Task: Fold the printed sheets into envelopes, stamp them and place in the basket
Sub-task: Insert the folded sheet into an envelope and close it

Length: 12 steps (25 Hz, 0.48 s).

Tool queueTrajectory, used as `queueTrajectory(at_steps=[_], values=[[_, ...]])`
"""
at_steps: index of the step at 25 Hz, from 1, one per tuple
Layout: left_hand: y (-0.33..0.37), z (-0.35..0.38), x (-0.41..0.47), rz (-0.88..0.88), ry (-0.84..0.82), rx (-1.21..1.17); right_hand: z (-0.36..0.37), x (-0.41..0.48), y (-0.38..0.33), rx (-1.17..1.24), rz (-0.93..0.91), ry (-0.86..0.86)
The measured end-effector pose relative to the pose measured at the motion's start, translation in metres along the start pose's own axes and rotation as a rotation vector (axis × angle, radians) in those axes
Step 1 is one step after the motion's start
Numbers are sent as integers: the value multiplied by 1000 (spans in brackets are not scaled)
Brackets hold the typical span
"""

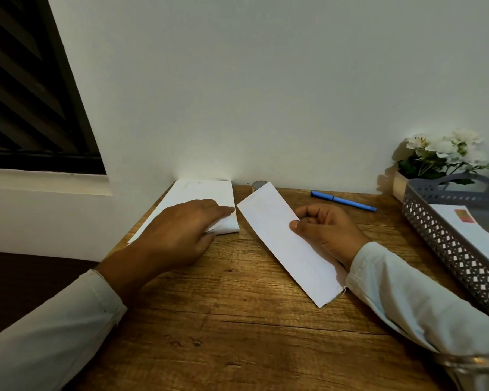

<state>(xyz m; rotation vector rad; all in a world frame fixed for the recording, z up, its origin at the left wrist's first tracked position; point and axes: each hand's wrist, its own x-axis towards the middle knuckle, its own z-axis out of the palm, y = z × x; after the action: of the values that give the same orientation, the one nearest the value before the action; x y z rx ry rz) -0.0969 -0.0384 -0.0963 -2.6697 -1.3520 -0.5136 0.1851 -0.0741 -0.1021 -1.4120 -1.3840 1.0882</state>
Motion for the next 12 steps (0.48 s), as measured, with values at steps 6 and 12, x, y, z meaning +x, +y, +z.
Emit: queueTrajectory(at_steps=[6, 12], values=[[1, -1, -2, 4, 55, -25, 0, 0, 0, 2, 1, 4], [9, -7, -4, 30, 91, -24, -1, 0, 0, 5, -16, 7]])
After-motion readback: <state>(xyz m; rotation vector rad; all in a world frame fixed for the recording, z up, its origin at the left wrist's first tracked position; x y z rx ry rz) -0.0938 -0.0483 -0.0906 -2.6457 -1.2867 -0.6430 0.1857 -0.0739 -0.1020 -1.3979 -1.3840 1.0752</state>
